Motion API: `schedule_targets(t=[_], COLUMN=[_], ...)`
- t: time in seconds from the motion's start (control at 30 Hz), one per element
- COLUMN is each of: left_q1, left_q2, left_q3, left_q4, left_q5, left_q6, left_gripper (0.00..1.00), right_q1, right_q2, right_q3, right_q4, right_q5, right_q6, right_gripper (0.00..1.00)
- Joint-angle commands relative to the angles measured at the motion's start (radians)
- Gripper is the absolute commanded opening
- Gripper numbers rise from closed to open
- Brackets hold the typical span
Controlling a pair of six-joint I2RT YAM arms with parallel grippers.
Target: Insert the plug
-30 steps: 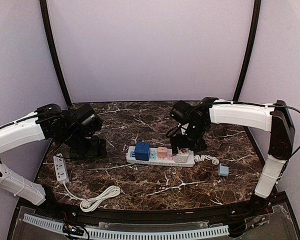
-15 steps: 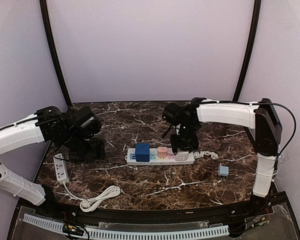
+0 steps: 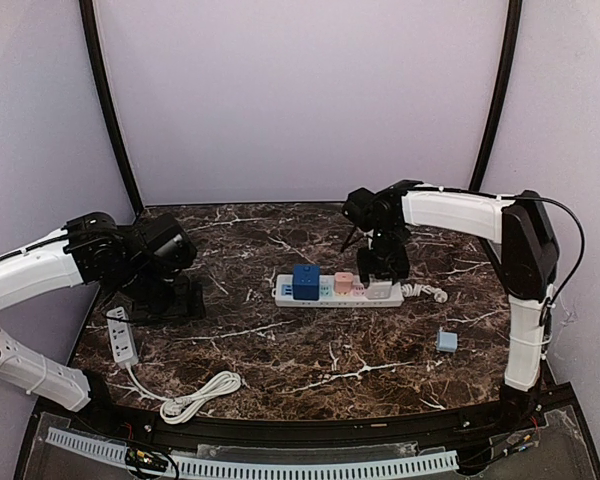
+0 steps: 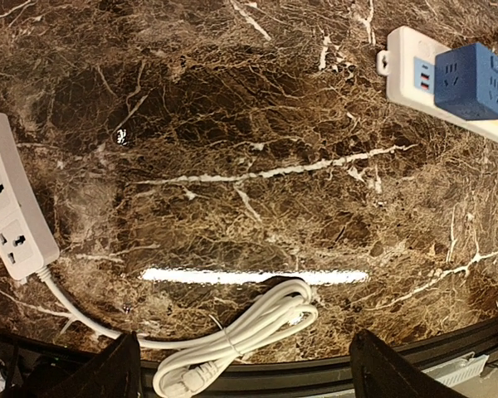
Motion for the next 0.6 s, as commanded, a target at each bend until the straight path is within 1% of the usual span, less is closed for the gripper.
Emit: schedule_targets(t=[0.0,0.1,0.2,0.37,0.47,0.57], left_q1=[-0.006,-0.004,0.018,0.126,0.202,0.295], left_q2=[-0.051,-0.077,-0.117,-0.175,-0.186,-0.191], left_q3=[-0.025,-0.03,-0.045,-0.078,-0.084,-0.094], left_q4=[-0.109,-0.173,-0.235,-0.298,-0.353,-0.364], left_q5=[-0.04,-0.077,-0.1,-0.091,-0.097,-0.106], left_q6=[-0.036,-0.078,-0.088,-0.049,-0.03,-0.006], left_gripper=[0.88,0.89,0.92,0.94,0.94,0.95], right_q1=[-0.105,-0.169,-0.224,-0.294,-0.311,-0.315], right_q2=[0.047,0.058,0.055,0.03,0.015,0.003], right_q3=[0.018,0.01,-0.013,-0.093,-0.134,-0.162], right_q4=[-0.028,0.001,0.037,0.102,0.126,0.139], right_q5=[0.228,0.245,0.256,0.226,0.189,0.146], right_q6=[-0.044,-0.082,-0.12,-0.16,-0.176,-0.191], right_gripper=[0.46,0.47,0.5,0.54,0.61,0.79])
